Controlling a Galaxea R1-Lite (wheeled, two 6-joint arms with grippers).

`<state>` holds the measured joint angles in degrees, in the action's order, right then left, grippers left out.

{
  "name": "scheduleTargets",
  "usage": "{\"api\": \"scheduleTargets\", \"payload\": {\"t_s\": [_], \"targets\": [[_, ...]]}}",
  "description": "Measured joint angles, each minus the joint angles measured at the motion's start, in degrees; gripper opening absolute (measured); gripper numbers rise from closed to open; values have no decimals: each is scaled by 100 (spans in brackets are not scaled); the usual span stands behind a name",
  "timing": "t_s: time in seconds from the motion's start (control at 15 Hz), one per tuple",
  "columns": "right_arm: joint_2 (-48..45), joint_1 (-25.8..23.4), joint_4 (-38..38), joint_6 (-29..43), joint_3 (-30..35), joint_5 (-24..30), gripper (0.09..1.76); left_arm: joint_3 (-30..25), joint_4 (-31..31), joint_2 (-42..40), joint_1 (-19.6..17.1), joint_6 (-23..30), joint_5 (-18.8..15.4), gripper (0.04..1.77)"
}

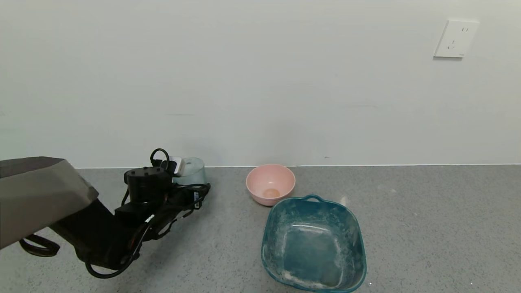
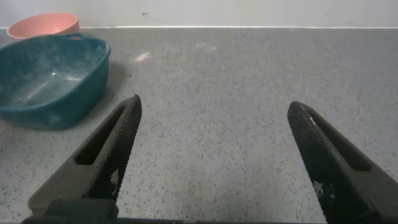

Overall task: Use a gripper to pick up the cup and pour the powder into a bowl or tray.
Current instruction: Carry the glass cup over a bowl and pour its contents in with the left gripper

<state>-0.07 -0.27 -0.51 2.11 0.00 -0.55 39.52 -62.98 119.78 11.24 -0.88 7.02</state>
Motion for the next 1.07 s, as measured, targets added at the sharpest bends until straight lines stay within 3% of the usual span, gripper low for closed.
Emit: {"api": "scheduleTargets", "payload": {"t_s": [0.2, 0.33, 1.07], "targets": [[0, 0, 2, 1, 0, 2, 171, 308, 881, -571, 284, -217, 223, 129], [0, 0, 0, 0, 0, 4, 171, 603, 1326, -820, 485, -488, 596, 129], [0, 0, 0, 0, 0, 2, 171, 2092, 2867, -951, 1270, -1854, 1809, 129]]}}
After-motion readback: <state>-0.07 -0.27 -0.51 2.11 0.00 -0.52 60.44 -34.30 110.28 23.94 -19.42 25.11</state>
